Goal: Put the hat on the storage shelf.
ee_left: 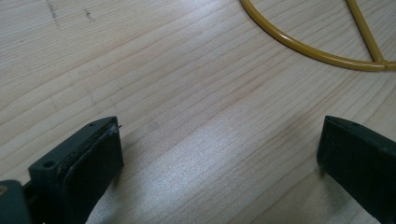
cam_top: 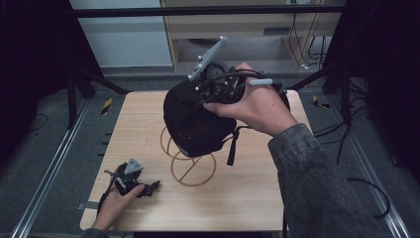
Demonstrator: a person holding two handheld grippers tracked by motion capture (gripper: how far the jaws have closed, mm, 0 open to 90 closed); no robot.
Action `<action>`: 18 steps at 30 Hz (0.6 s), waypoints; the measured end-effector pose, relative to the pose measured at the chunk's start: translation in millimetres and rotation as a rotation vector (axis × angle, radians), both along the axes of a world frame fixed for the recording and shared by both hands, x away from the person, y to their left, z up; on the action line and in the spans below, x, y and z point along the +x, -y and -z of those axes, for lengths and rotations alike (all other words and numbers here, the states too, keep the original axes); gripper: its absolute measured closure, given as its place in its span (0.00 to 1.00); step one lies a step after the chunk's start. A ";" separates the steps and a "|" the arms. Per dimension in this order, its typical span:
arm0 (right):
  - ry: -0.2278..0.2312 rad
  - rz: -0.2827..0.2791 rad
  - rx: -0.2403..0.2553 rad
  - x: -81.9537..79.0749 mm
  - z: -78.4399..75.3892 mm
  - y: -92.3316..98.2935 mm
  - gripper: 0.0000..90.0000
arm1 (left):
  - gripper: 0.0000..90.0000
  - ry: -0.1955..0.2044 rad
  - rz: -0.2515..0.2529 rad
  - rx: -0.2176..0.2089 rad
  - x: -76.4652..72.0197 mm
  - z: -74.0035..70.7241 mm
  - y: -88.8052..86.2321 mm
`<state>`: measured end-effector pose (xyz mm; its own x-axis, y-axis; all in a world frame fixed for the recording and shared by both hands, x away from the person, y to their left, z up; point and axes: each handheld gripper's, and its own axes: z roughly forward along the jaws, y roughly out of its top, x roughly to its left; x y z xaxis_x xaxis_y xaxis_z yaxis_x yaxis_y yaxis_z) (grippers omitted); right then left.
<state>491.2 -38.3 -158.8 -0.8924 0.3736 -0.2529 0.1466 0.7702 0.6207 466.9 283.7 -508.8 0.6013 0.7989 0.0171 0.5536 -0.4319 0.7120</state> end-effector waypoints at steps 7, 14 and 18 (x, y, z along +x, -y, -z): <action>-0.006 -0.007 0.016 4.3 1.6 -7.7 0.81 | 0.00 -0.001 0.002 0.003 0.1 -0.1 -0.2; -0.018 -0.002 0.027 11.6 5.0 -13.1 0.81 | 0.00 -0.001 0.003 0.004 0.1 -0.2 -0.3; -0.027 -0.002 0.026 13.9 7.8 -17.4 0.81 | 0.00 -0.001 0.003 0.004 0.1 -0.2 -0.3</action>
